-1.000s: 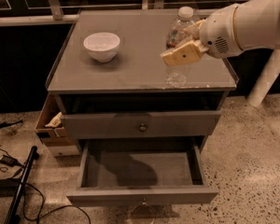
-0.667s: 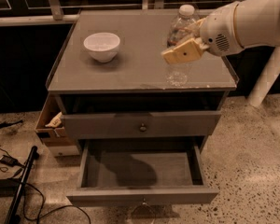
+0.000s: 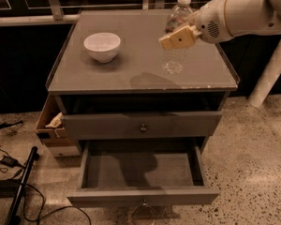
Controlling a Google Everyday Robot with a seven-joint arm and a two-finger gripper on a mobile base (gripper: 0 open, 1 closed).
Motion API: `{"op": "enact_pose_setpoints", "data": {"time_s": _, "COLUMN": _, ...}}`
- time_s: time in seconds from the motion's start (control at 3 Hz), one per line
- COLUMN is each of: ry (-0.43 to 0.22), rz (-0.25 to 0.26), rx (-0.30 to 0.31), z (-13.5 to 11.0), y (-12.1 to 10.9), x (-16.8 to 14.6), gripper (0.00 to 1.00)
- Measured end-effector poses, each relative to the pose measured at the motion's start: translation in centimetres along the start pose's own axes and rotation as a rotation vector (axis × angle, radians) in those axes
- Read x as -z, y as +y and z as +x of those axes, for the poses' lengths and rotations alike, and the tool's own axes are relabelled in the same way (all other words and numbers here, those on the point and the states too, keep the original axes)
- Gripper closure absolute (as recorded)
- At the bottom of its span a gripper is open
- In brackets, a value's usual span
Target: Pick water bottle from middle drawer and place on counter
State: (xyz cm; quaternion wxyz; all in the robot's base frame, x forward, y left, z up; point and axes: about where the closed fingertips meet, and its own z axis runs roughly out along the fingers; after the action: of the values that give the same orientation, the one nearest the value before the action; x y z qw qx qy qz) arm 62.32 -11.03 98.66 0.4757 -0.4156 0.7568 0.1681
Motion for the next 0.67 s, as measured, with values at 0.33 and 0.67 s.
{"op": "enact_pose_setpoints", "data": {"time_s": 0.33, "ry": -0.023, "rz": 0.000, "rx": -0.050, "z": -0.1, "y": -1.8, "x": -2.1, "gripper": 1.00}}
{"op": "enact_pose_setpoints", "data": {"time_s": 0.67, "ry": -0.022, "rz": -0.006, "rx": -0.104, "z": 0.6, "y": -2.6, "x": -4.1, "gripper": 1.00}}
